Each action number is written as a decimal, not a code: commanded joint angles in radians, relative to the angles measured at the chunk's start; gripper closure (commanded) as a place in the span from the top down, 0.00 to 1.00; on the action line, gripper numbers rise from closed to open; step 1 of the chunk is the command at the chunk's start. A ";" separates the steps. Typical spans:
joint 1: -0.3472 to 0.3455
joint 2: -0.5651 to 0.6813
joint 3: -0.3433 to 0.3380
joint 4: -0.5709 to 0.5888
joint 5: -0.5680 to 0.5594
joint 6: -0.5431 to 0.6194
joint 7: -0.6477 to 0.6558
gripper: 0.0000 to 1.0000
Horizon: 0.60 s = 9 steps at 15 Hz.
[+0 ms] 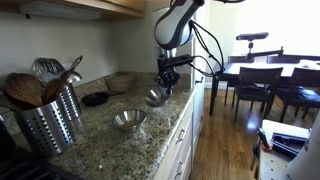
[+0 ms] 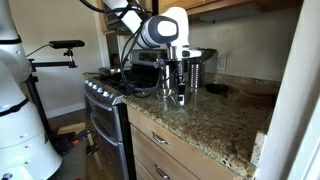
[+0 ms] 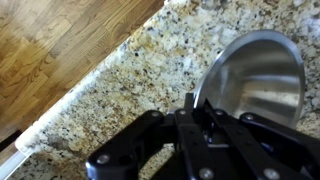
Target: Transfer the contents in the right silver bowl to the left bowl
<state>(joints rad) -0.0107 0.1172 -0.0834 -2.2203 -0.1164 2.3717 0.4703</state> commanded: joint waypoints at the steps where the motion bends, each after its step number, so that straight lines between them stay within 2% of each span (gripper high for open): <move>1: -0.020 -0.019 0.002 -0.042 0.071 0.057 -0.072 0.08; 9: -0.027 0.004 0.006 -0.049 0.172 0.098 -0.167 0.08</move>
<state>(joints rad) -0.0203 0.1226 -0.0840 -2.2467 0.0027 2.4254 0.3631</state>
